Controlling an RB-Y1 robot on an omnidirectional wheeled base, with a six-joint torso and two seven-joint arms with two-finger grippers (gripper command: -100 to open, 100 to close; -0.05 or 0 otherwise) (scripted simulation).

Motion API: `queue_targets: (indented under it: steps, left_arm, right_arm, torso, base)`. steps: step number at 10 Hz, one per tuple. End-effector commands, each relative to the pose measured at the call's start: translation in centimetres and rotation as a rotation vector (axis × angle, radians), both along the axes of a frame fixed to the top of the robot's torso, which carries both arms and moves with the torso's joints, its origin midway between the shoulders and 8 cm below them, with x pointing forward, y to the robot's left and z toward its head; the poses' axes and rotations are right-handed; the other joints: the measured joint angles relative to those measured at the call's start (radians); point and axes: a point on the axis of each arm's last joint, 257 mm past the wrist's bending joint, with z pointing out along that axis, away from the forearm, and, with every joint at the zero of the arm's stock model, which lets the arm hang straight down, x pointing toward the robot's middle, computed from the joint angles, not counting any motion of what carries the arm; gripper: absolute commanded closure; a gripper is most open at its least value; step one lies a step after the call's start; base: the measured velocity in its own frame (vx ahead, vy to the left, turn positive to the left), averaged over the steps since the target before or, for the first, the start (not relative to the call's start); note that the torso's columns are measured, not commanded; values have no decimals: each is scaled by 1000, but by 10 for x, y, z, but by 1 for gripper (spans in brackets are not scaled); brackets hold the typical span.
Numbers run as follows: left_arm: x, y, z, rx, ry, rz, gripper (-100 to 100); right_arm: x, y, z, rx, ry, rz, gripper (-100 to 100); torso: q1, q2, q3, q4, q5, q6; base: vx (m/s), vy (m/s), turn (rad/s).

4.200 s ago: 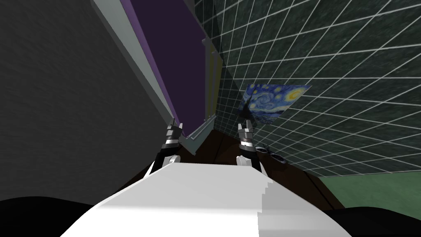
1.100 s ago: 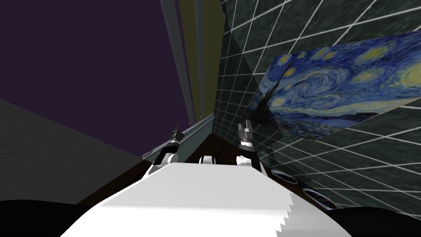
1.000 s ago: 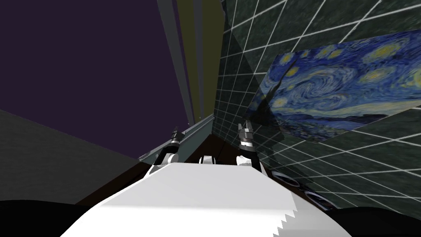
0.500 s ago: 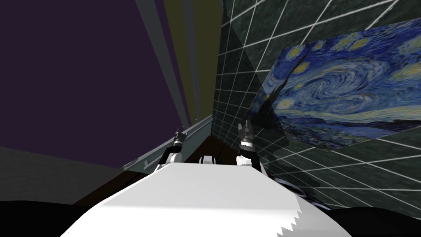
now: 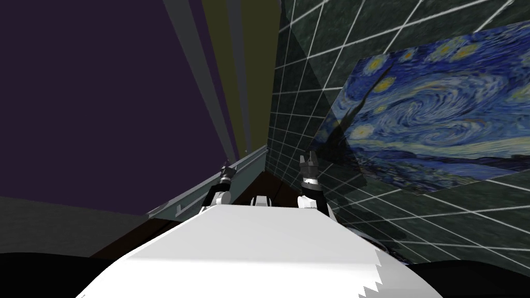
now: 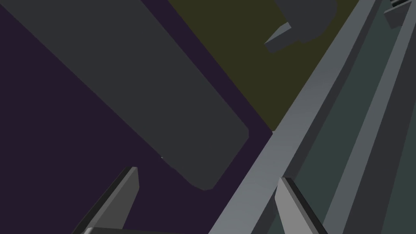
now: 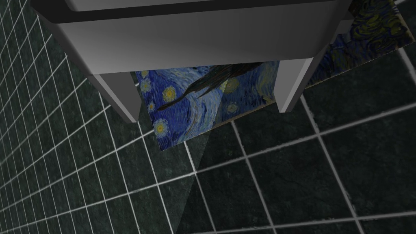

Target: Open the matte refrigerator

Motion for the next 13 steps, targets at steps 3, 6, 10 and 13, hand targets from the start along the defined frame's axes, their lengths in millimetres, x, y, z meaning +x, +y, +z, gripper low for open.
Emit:
queue_targets:
  steps: [3, 6, 10, 13]
  left_arm:
    - [1, 23, 2, -3, 0, -22, -100]
    - [2, 39, 5, -2, -1, -34, -100]
    - [2, 28, 3, -3, -1, -26, 100]
    - [1, 13, 1, -3, -1, -13, 100]
  right_arm:
    - [0, 0, 0, 0, 0, 0, 0]
    - [0, 0, 0, 0, 0, 0, 0]
    - [0, 0, 0, 0, 0, 0, 0]
    - [0, 0, 0, 0, 0, 0, 0]
  torso:
    - [1, -1, -1, 0, 0, 0]
    - [1, 0, 0, 0, 0, 0]
    - [4, 1, 1, -2, 3, 4]
    - [4, -5, -2, -5, 4, 0]
  base:
    - [51, -75, 49]
    - [43, -59, 40]
    - [-1, 10, -11]
    - [-54, 74, -55]
